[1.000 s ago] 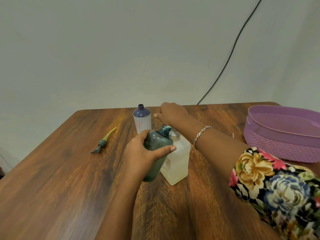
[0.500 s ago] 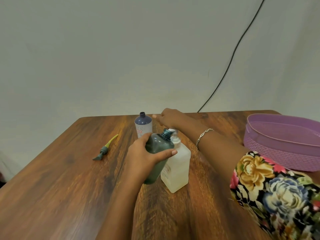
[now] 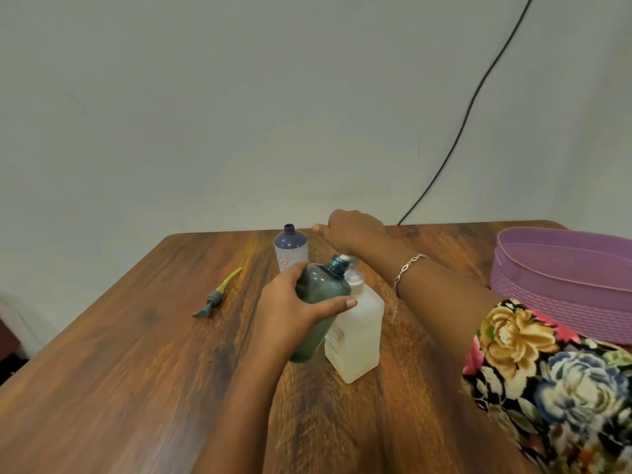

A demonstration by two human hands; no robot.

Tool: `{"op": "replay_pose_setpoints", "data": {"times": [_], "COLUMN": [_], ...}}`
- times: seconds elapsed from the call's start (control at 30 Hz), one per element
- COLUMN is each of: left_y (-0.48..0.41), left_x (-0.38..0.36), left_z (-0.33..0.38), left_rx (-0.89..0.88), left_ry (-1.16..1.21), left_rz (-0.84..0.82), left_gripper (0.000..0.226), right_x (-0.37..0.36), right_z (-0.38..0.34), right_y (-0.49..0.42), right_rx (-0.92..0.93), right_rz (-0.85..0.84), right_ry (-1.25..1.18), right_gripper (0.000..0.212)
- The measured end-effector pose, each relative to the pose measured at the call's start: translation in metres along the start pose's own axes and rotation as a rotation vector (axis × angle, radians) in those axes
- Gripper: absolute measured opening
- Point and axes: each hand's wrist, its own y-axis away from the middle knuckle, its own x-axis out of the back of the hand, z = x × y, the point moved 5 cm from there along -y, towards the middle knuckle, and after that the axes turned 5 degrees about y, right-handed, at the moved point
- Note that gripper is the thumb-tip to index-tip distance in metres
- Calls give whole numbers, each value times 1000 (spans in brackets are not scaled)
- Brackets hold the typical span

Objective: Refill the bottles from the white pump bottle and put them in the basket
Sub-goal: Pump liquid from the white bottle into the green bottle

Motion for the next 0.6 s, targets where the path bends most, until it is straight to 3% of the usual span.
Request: {"op": "replay_pose_setpoints", "data": {"times": [0.3,0.47,0.6], "left_y": [-3,-7,-6], "left_x": [4,3,0], "left_z": [-4,-10,-10], "left_rx": [-25,-21,-15], "left_ry": [-39,-6,-8], "left_rz": [21,36,17], "left_gripper": [81,80,79], "right_x": [-7,-8,-11], "right_z": [-8,-8,-7], "right_y": [0,2,-1], "right_rx": [-1,2,-9], "right_rz": [13,8,-23], "right_ry": [-65,-61,-162], "right_gripper": [28,39,32]}}
